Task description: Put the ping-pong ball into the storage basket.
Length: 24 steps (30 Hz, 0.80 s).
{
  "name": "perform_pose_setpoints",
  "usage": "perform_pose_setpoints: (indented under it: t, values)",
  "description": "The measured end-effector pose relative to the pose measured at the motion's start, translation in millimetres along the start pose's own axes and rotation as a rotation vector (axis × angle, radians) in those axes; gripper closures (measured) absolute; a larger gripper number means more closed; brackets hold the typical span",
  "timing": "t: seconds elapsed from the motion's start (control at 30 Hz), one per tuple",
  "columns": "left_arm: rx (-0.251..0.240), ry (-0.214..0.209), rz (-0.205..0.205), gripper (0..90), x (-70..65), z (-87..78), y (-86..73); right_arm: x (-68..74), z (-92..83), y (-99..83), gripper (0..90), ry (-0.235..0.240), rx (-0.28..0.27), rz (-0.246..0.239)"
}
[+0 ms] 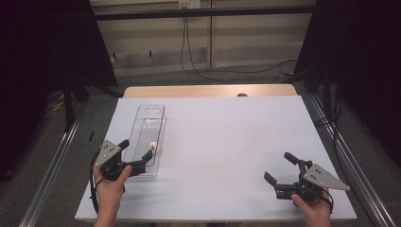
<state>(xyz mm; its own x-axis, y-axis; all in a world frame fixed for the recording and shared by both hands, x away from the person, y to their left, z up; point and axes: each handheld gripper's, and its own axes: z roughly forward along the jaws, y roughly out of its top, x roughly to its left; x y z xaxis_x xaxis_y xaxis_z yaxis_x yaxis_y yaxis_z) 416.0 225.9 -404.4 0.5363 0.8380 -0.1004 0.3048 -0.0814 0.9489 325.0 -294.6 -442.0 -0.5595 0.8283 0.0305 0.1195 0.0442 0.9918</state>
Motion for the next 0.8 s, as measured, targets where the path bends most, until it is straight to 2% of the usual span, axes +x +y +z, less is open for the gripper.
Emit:
perform_pose_setpoints:
  t: [0.43,0.7,0.8]
  values:
    - [-0.014,0.001,0.024,3.0,-1.7,-6.2,-3.8,0.4,-0.1,0.1,1.4,-0.004,0.001,-0.001]
    - [-0.032,0.016,0.016,3.0,-0.6,-11.7,-8.1,0.6,-0.5,0.7,1.4,-0.012,-0.003,0.008]
    - [-0.034,0.007,0.005,2.9,-0.3,-12.3,-11.7,0.6,-0.9,0.9,1.4,-0.010,-0.003,0.006]
